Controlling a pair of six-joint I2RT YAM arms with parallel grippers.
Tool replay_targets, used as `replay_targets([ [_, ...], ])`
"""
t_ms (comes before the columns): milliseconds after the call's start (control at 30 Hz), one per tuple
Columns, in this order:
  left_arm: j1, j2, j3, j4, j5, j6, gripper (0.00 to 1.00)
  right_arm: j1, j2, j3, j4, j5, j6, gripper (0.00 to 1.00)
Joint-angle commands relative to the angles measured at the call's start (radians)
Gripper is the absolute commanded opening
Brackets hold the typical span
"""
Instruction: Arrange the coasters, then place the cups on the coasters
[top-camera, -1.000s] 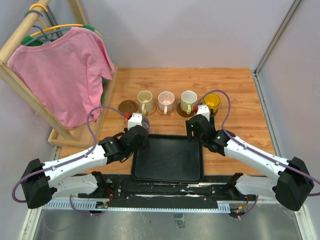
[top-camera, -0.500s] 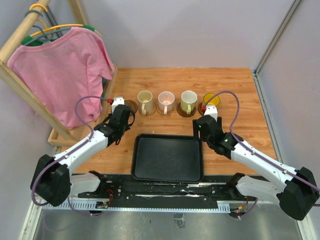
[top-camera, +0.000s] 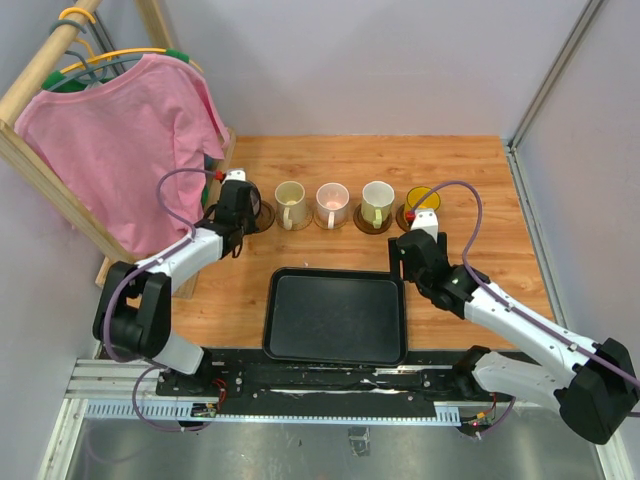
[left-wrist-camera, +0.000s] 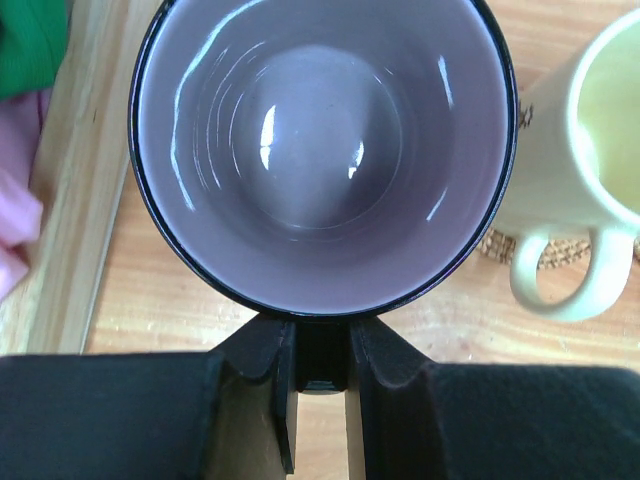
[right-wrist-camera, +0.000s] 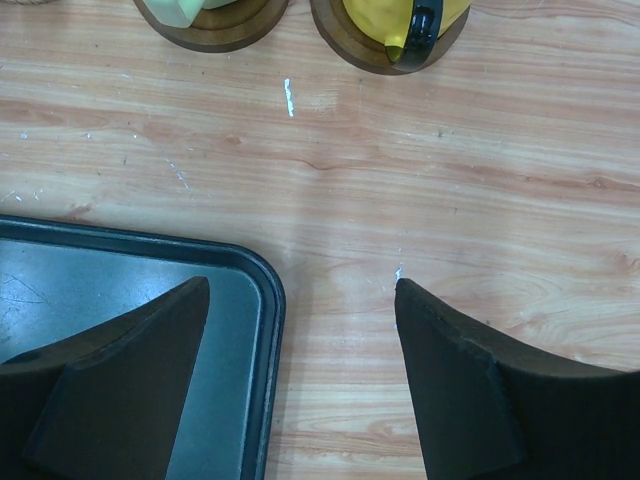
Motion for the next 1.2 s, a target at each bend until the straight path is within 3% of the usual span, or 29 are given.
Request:
replay_targets([
  [0,0.037,0.039,0.074,0.128,0.064,0.037,0.01,-0.016,0.003,0.015,-0.015,0.024,-0.004,0.76],
  [500,0.044,0.171,0.224,-0.020,0.131,0.063,0.01,-0.015,0.022,0.034,-0.015,0.005,0.014,0.76],
  [1167,0.094,0.192,0.229,-0.067,0.196,0.042,0.01,-0.015,0.022,0.026,-0.019,-0.012,0.020,0.76],
])
